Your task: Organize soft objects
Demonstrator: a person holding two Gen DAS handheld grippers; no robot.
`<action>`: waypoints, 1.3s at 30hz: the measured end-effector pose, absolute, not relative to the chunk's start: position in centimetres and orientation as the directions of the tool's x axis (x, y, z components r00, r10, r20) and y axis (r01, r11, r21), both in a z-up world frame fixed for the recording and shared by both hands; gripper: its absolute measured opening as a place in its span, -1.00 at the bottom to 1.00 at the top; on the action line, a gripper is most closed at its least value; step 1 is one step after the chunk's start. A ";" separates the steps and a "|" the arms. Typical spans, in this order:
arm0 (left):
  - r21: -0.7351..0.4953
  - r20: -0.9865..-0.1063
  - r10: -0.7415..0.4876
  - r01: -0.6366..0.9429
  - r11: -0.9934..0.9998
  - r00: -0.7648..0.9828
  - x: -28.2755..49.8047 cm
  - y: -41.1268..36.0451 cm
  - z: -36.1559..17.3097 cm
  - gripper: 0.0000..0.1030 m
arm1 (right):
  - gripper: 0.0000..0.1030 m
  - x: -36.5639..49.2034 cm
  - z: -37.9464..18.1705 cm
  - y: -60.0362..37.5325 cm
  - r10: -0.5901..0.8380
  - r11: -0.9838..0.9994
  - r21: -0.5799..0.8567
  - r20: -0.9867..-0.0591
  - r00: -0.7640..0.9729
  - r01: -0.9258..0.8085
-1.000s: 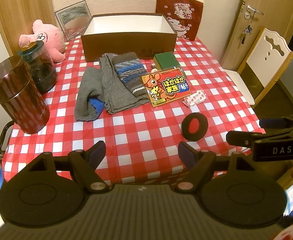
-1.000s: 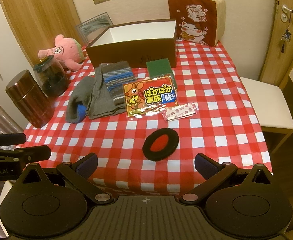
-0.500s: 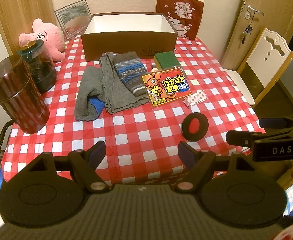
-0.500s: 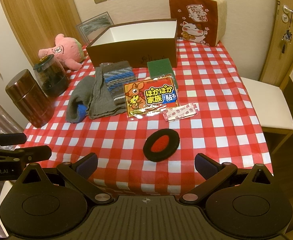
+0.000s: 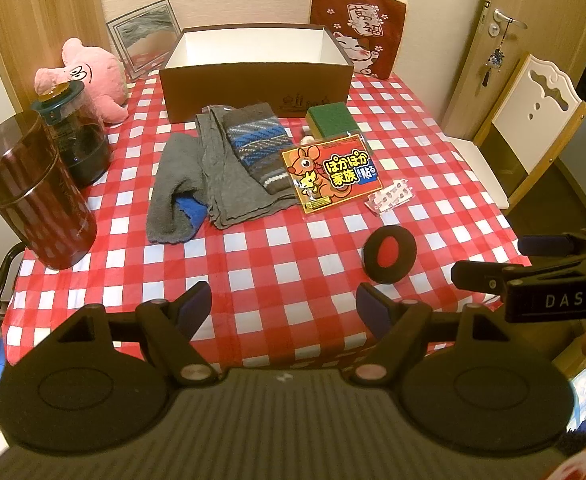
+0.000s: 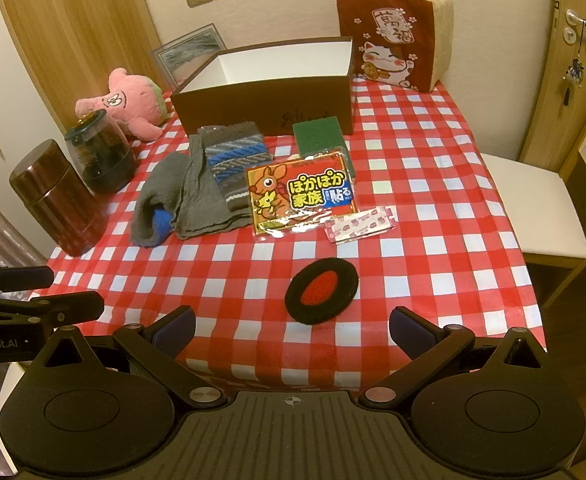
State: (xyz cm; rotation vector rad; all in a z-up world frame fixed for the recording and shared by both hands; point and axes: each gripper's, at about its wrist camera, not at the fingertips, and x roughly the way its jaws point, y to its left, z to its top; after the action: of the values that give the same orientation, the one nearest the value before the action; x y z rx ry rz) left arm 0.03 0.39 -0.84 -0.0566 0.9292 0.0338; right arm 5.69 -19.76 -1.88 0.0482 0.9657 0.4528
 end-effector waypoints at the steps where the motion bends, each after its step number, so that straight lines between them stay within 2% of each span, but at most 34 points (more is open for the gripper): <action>1: -0.034 -0.801 0.004 -0.053 0.998 0.598 0.0 0.4 -1.0 0.51 | 1.00 5.7 -1.9 -19.8 0.392 0.906 0.238 -0.783 0.483 -0.350; 39: -0.034 -0.814 0.013 -0.070 0.997 0.581 1.2 0.1 -2.1 0.51 | 1.00 6.8 -2.2 -19.4 0.400 0.902 0.242 -0.779 0.482 -0.358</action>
State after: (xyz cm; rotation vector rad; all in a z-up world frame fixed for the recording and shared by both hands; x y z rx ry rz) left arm 1.16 0.05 -2.07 -0.0651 0.9502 0.0488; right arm 6.83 -19.37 -2.18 0.0484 0.9625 0.4617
